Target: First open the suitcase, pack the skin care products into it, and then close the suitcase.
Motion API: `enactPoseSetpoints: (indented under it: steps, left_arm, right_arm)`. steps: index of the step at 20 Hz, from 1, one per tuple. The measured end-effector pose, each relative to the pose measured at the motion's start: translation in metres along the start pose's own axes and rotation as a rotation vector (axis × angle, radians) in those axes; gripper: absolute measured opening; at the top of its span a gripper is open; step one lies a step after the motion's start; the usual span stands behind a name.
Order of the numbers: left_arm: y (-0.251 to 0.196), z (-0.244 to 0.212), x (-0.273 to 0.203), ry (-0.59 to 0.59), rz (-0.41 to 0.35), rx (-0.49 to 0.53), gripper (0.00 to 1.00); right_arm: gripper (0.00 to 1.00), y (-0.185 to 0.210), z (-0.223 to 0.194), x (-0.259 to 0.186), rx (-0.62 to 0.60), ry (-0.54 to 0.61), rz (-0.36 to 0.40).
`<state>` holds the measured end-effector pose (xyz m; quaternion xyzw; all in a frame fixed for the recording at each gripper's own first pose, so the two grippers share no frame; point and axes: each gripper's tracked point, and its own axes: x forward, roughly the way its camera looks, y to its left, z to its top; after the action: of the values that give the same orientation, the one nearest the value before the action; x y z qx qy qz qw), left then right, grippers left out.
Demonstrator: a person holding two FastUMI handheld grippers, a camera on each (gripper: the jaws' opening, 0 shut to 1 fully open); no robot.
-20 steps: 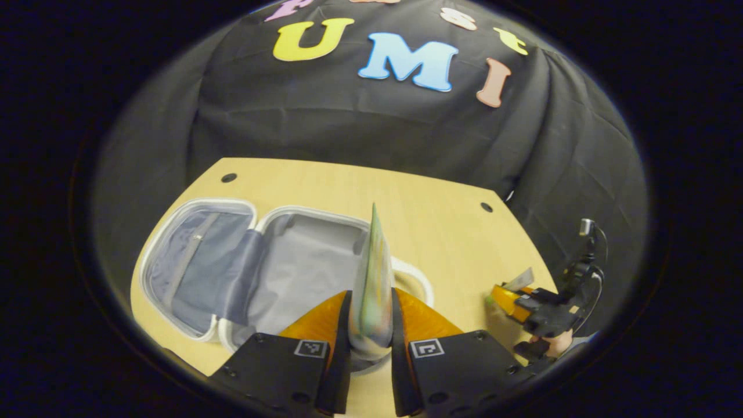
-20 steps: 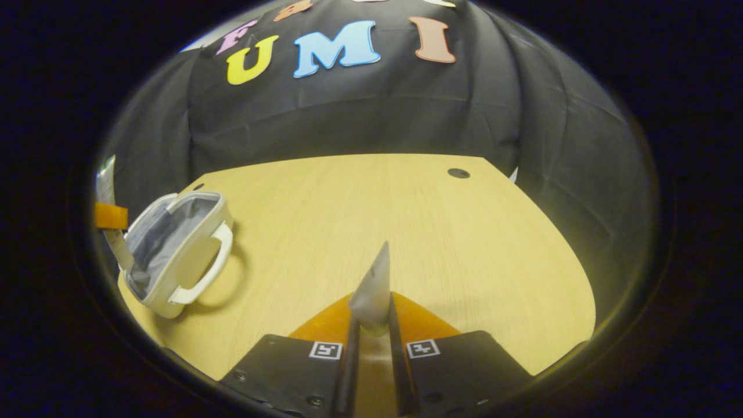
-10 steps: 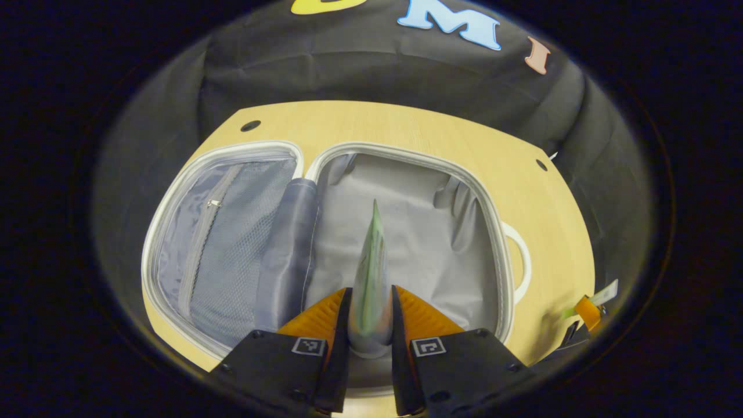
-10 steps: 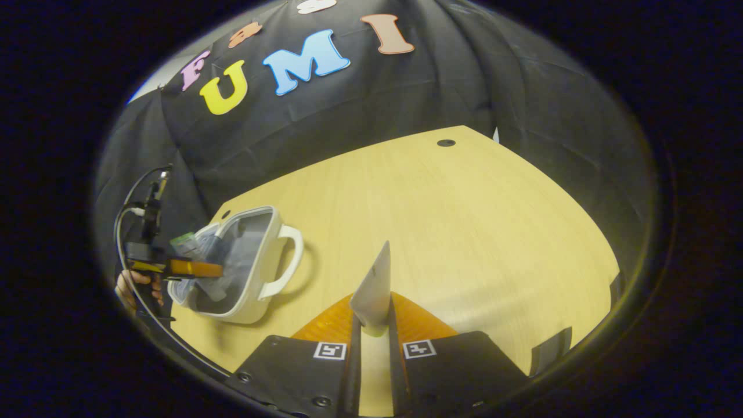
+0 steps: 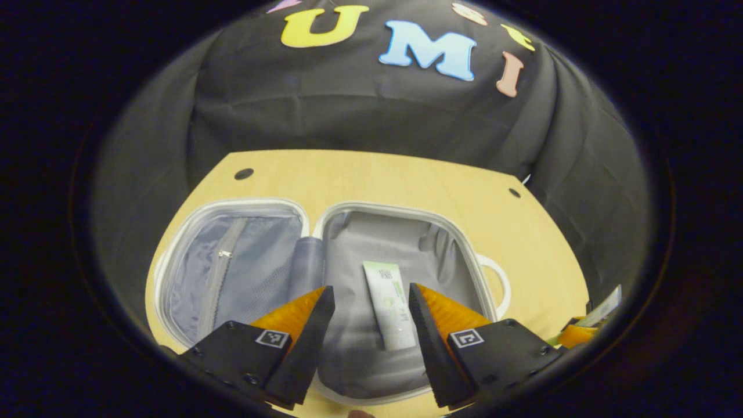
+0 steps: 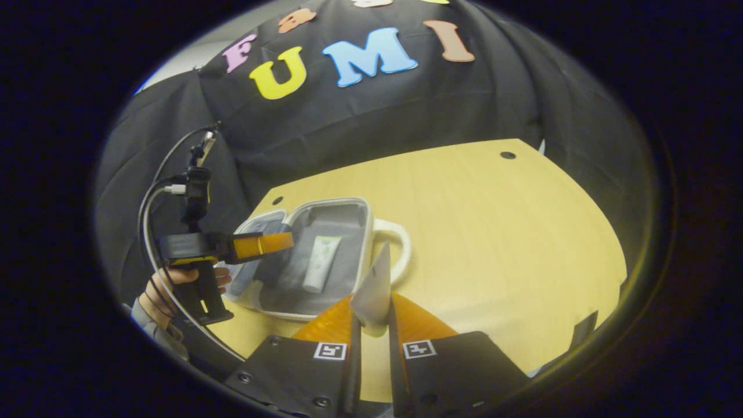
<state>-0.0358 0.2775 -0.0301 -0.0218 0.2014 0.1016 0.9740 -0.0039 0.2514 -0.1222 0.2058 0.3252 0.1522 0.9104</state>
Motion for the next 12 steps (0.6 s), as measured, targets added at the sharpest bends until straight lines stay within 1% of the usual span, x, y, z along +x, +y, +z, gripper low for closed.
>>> enactPoseSetpoints:
  steps: [2,4,5,6,7,9,10,11,12]
  left_arm:
    - [0.019,0.011,-0.031,-0.07,0.018,-0.006,0.86]
    - [0.05,0.013,-0.065,-0.115,0.065,-0.009,0.86]
    - [0.056,0.012,-0.069,-0.13,0.089,-0.018,0.88]
    - [0.069,0.012,-0.08,-0.139,0.107,-0.033,0.86]
    - [0.081,0.009,-0.091,-0.143,0.126,-0.049,0.86]
    - [0.105,0.003,-0.104,-0.153,0.171,-0.08,0.86]
    - [0.117,-0.001,-0.11,-0.151,0.192,-0.099,0.87]
    - [0.127,-0.003,-0.115,-0.155,0.211,-0.12,0.85]
    - [0.137,-0.002,-0.119,-0.162,0.223,-0.141,0.85]
  right_arm:
    - [0.2,0.022,0.005,0.022,-0.044,0.018,0.03]
    - [0.2,0.039,0.005,0.047,-0.071,0.049,0.048]
    - [0.2,0.046,0.003,0.06,-0.081,0.069,0.052]
    - [0.17,0.049,0.001,0.073,-0.086,0.095,0.045]
    - [0.2,0.049,-0.003,0.085,-0.089,0.124,0.031]
    - [0.21,0.051,-0.008,0.107,-0.106,0.168,0.022]
    - [0.23,0.051,-0.008,0.116,-0.124,0.178,0.019]
    - [0.25,0.051,-0.006,0.122,-0.143,0.175,0.018]
    - [0.28,0.05,0.0,0.126,-0.16,0.155,0.013]
